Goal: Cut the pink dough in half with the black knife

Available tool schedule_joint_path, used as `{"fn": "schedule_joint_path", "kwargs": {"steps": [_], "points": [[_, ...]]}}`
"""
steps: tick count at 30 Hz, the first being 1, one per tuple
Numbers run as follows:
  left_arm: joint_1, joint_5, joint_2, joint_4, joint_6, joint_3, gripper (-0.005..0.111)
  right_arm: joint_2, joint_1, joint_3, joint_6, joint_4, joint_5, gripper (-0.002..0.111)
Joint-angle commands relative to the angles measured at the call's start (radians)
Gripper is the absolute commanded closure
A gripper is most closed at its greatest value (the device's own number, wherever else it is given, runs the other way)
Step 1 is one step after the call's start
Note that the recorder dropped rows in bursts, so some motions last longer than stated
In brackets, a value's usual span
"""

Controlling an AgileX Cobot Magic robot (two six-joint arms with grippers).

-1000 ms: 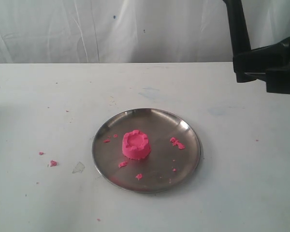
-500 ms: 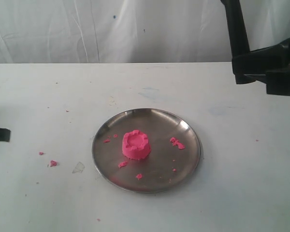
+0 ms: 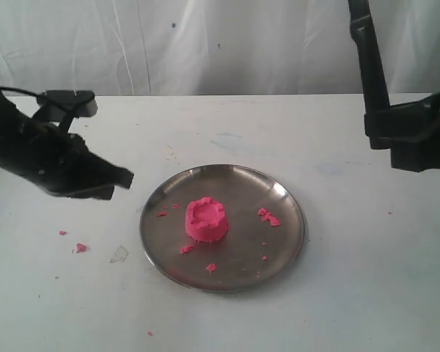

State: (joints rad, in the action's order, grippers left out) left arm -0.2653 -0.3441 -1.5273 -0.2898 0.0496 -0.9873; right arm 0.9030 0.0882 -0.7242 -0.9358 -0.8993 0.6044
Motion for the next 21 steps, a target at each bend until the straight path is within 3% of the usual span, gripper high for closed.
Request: {"fn": "schedule_joint_path", "kwargs": {"steps": [1, 6, 10, 12, 17, 21], "points": [[-0.003, 0.001, 0.002, -0.09, 0.007, -0.091, 0.107, 0.031, 0.001, 0.056, -0.01, 0.003, -0.131, 0.108], [-0.003, -0.092, 0.002, -0.099, 0.009, -0.163, 0.107, 0.237, 0.02, 0.042, -0.033, 0.005, -0.067, 0.108], [-0.006, -0.247, 0.002, -0.124, 0.051, -0.198, 0.107, 0.403, 0.076, -0.046, -0.051, 0.057, 0.062, 0.108], [-0.006, -0.34, 0.002, -0.177, 0.138, -0.211, 0.107, 0.453, 0.121, -0.106, 0.065, 0.168, 0.103, 0.108], [-0.026, -0.555, -0.036, -0.39, 0.434, -0.213, 0.107, 0.493, 0.243, -0.228, 0.529, 0.671, 0.172, 0.108], [-0.099, -0.542, -0.124, -0.398, 0.543, -0.213, 0.107, 0.493, 0.318, -0.273, 0.6, 0.764, 0.211, 0.108]]}}
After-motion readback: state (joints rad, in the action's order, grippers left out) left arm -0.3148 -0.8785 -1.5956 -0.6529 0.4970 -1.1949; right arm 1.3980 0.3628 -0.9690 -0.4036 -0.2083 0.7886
